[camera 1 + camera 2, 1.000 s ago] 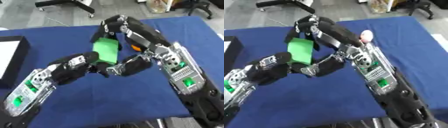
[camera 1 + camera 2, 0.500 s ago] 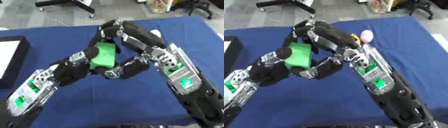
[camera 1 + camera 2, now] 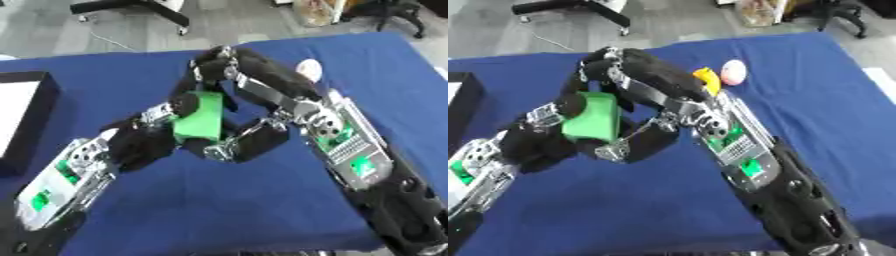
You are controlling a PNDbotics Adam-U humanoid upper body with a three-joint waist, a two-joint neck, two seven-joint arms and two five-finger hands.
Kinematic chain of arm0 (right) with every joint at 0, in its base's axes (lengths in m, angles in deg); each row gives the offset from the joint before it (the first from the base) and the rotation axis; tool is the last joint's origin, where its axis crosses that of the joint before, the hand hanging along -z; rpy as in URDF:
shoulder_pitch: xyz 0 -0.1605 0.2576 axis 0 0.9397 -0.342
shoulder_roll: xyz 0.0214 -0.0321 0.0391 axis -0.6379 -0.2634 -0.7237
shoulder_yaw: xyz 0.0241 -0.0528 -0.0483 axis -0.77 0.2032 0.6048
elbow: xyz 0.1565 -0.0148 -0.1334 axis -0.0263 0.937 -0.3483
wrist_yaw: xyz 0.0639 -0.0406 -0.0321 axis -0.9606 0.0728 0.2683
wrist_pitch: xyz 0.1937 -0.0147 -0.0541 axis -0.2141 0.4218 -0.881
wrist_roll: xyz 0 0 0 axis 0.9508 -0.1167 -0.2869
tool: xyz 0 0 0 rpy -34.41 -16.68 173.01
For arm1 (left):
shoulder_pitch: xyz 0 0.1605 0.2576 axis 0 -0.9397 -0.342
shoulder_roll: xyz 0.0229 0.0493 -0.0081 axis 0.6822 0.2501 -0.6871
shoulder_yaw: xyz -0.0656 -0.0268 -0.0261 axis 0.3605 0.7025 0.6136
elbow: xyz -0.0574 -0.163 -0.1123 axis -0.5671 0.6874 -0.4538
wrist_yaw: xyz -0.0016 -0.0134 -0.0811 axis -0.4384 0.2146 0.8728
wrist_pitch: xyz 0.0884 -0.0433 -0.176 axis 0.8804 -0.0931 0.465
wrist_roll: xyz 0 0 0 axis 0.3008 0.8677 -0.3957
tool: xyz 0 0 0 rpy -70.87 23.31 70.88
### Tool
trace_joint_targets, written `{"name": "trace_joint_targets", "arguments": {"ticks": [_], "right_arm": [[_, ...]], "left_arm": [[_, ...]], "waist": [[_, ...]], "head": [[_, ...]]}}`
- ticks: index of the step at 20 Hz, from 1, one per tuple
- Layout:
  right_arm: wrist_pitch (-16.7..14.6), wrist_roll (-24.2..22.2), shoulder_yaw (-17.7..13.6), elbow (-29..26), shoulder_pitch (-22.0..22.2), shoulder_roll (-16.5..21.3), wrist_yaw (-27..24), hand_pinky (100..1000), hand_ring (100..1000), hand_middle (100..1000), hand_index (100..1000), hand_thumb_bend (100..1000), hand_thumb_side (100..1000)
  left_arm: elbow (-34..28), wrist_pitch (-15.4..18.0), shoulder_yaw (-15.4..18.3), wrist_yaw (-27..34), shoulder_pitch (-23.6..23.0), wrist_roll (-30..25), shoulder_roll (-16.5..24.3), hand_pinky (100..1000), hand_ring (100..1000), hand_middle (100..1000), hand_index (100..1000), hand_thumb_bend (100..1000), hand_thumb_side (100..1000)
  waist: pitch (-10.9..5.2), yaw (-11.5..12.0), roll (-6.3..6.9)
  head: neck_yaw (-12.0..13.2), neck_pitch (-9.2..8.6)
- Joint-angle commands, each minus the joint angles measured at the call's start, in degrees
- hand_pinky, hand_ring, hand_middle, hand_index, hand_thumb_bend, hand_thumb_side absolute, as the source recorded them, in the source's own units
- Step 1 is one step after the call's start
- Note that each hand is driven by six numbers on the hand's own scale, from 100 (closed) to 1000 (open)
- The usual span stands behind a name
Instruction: Pick up the objects with one hand, pass them to the other hand, and then place them into the box on the other side of the table.
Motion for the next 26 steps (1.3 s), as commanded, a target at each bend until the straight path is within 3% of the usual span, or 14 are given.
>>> {"name": "trace_joint_targets", "arguments": {"ticks": [1, 7, 14, 16, 17, 21, 26], "right_arm": [[-0.14, -0.08, 1.08, 2.22, -0.37, 0.1, 1.08, 546, 263, 352, 549, 189, 100], [-0.35, 0.14, 1.04, 2.61, -0.41, 0.09, 1.6, 548, 264, 354, 551, 190, 100], [-0.55, 0.42, 0.48, 2.43, -0.51, 0.24, 3.15, 558, 270, 363, 561, 200, 108], [-0.66, 0.64, 0.14, 2.19, -0.58, 0.35, 3.91, 567, 279, 381, 586, 202, 196], [-0.78, 0.74, -0.03, 1.99, -0.64, 0.42, 4.34, 571, 282, 388, 600, 302, 203], [-1.29, 0.68, -0.72, 0.96, -0.9, 0.72, 5.97, 593, 308, 438, 698, 408, 298], [-1.81, -0.96, -1.29, 0.0, -1.27, 0.84, 7.03, 612, 346, 505, 775, 474, 357]], "left_arm": [[-2.34, 0.43, 0.48, 1.38, 1.71, -0.56, -0.63, 771, 976, 813, 887, 310, 991], [-2.34, 0.18, 0.52, 1.17, 1.63, -0.8, -0.56, 717, 888, 706, 816, 100, 861], [-2.35, -0.16, 0.69, 0.02, 1.4, -0.95, -0.43, 612, 767, 534, 657, 100, 716], [-2.41, -0.25, 0.86, -0.42, 1.34, -0.74, -0.39, 591, 740, 501, 622, 100, 695], [-2.42, -0.3, 0.99, -0.63, 1.31, -0.55, -0.36, 588, 737, 495, 618, 100, 676], [-2.17, -0.51, 1.63, -1.16, 1.06, 0.53, -0.25, 581, 723, 478, 601, 100, 656], [-1.68, -0.45, 2.56, -1.1, 0.78, 2.39, -0.34, 577, 716, 470, 591, 100, 644]], "waist": [[-0.56, 0.04, 0.01], [-0.53, 0.0, 0.05], [-0.54, -0.05, 0.05], [-0.55, -0.06, 0.04], [-0.55, -0.06, 0.03], [-0.59, -0.08, -0.01], [-0.63, -0.12, -0.05]], "head": [[-0.1, -0.13], [-0.12, -0.13], [-0.17, -0.13], [-0.13, -0.13], [-0.12, -0.13], [-0.08, -0.13], [-0.05, -0.13]]}}
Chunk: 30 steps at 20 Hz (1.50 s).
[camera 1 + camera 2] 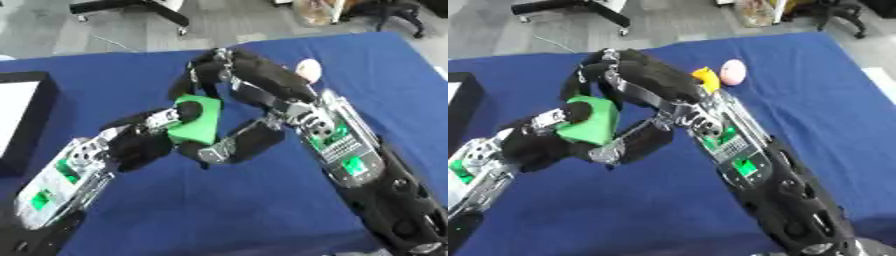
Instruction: Pick up the objects with one hand, pass them to the other hand, and then place them into the box on the other side of the table.
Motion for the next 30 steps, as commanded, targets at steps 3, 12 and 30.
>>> {"name": "trace_joint_targets", "arguments": {"ticks": [3, 12, 30], "right_arm": [[-0.17, -1.81, -0.99, -0.99, -0.81, 1.14, 0.89, 622, 373, 555, 823, 514, 390], [0.16, -1.89, -2.78, -3.1, -1.33, 2.14, -0.45, 638, 414, 623, 877, 608, 499], [4.31, 9.8, -12.89, -6.26, 1.44, 6.02, -1.91, 621, 419, 599, 845, 565, 456]], "left_arm": [[-1.3, 0.58, 2.58, 0.46, 0.6, 2.5, -0.05, 576, 712, 463, 583, 100, 640], [1.03, 1.7, 4.73, 0.42, -0.3, 6.42, -0.09, 568, 707, 454, 573, 100, 624], [3.28, 7.21, 15.93, -1.74, -6.44, 17.21, 2.52, 574, 712, 459, 575, 100, 581]], "waist": [[-0.65, -0.09, -0.07], [-0.71, -0.3, -0.21], [-1.07, -0.33, 0.18]], "head": [[-0.01, -0.13], [0.06, -0.13], [5.88, -0.13]]}}
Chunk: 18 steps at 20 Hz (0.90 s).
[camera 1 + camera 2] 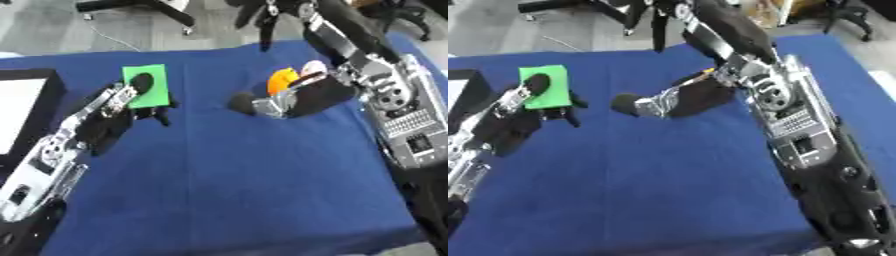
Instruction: Pick up the objects with one hand, pass them to the other hand, and then place them into the box on the other side of the table.
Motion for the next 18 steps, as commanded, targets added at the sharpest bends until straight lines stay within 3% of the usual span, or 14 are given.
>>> {"name": "trace_joint_targets", "arguments": {"ticks": [1, 7, 8, 9, 13, 18], "right_arm": [[1.22, 3.36, -2.01, -0.78, 0.54, 1.2, 0.62, 621, 419, 599, 845, 565, 456], [1.48, 5.23, -2.01, 0.67, 3.58, 1.01, 1.22, 606, 404, 586, 837, 567, 442], [1.4, 5.13, -1.76, 0.91, 3.89, 1.11, 1.12, 605, 400, 582, 837, 608, 422], [1.28, 4.91, -1.5, 1.13, 4.12, 1.21, 1.03, 605, 399, 583, 837, 567, 438], [0.82, 4.02, -0.81, 1.71, 4.9, 1.29, 0.63, 602, 394, 575, 836, 565, 436], [0.68, 3.65, -0.57, 2.1, 5.56, 1.32, 0.25, 600, 391, 568, 834, 566, 434]], "left_arm": [[-0.47, 1.34, 3.82, -1.35, -0.55, 3.21, 1.89, 574, 712, 459, 575, 100, 581], [0.12, 3.09, 10.54, -8.41, -3.57, 10.51, 4.45, 579, 720, 470, 582, 100, 536], [0.43, 3.2, 11.47, -10.05, -3.83, 11.56, 5.22, 581, 721, 476, 583, 100, 692], [0.9, 3.27, 12.29, -11.73, -3.99, 12.54, 5.97, 581, 721, 473, 584, 100, 516], [5.22, 2.66, 14.98, -18.39, -3.59, 16.01, 9.96, 581, 718, 477, 587, 100, 466], [15.0, 0.97, 17.08, -27.48, -0.5, 19.54, 15.09, 581, 712, 480, 593, 100, 371]], "waist": [[-0.96, 0.12, 0.16], [-1.07, 0.41, 1.01], [-1.13, 0.46, 1.15], [-1.19, 0.47, 1.27], [-1.51, 0.38, 1.59], [-1.82, 0.07, 1.76]], "head": [[3.21, -0.13], [13.22, -0.13], [14.34, -0.13], [15.2, -0.13], [17.18, -0.13], [17.2, -0.21]]}}
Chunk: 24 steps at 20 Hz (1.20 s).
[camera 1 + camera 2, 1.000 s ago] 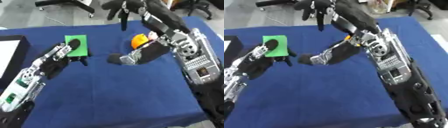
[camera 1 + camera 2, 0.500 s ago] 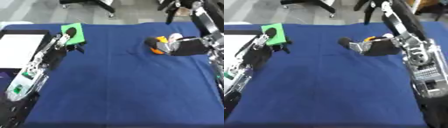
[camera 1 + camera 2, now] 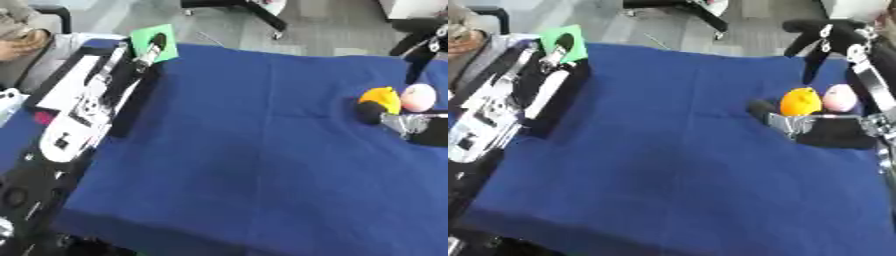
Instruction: Pick up the objects with one hand, pass them to the other hand, and then place them into the box on the other side of the table.
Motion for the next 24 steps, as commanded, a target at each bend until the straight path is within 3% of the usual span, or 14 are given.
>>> {"name": "trace_joint_targets", "arguments": {"ticks": [1, 7, 10, 14, 18, 22, 24], "right_arm": [[-0.18, -0.29, -0.04, -0.28, -0.38, 1.07, -0.48, 600, 390, 566, 833, 565, 434], [-0.32, -0.83, 0.37, -0.04, 0.06, 1.05, -0.94, 598, 385, 555, 831, 564, 434], [-0.46, -1.19, 0.62, -0.02, 0.08, 1.04, -1.31, 598, 383, 552, 830, 563, 433], [-0.5, -1.47, 0.78, -0.04, 0.24, 0.76, -1.6, 595, 381, 546, 828, 563, 434], [-0.5, -1.75, 0.94, 0.04, 0.35, 0.65, -1.86, 595, 379, 543, 828, 556, 437], [-0.44, -1.7, 0.94, 0.03, 0.38, 0.54, -2.0, 594, 378, 541, 827, 554, 437], [-0.42, -1.71, 0.96, 0.04, 0.41, 0.52, -2.02, 593, 377, 540, 827, 554, 437]], "left_arm": [[5.82, -0.99, 1.93, -5.9, 2.62, 2.14, 5.12, 580, 707, 478, 594, 100, 294], [20.35, -5.18, 3.3, -18.92, 8.84, 4.4, 9.32, 590, 695, 487, 615, 100, 109], [26.39, -6.55, 3.0, -26.97, 11.32, 3.87, 9.93, 606, 688, 500, 638, 100, 100], [32.92, -6.46, 2.78, -38.15, 13.74, 1.56, 8.88, 624, 695, 525, 671, 224, 100], [37.04, -5.76, 3.36, -42.46, 14.53, -0.72, 7.03, 648, 750, 602, 721, 259, 100], [40.17, -5.5, 3.72, -43.32, 14.4, -1.99, 5.81, 700, 844, 724, 803, 325, 242], [41.14, -5.29, 3.86, -43.26, 14.12, -2.3, 5.5, 735, 897, 783, 845, 387, 396]], "waist": [[-1.21, -0.08, 0.12], [-1.41, -0.49, 0.17], [-1.5, -0.69, 0.18], [-1.56, -0.92, 0.17], [-1.53, -1.14, 0.02], [-1.43, -1.31, 0.03], [-1.38, -1.38, 0.06]], "head": [[0.0, -0.28], [-0.77, -0.52], [-0.98, -0.7], [-0.77, -0.86], [-0.77, -0.8], [-0.74, -0.72], [-0.76, -0.69]]}}
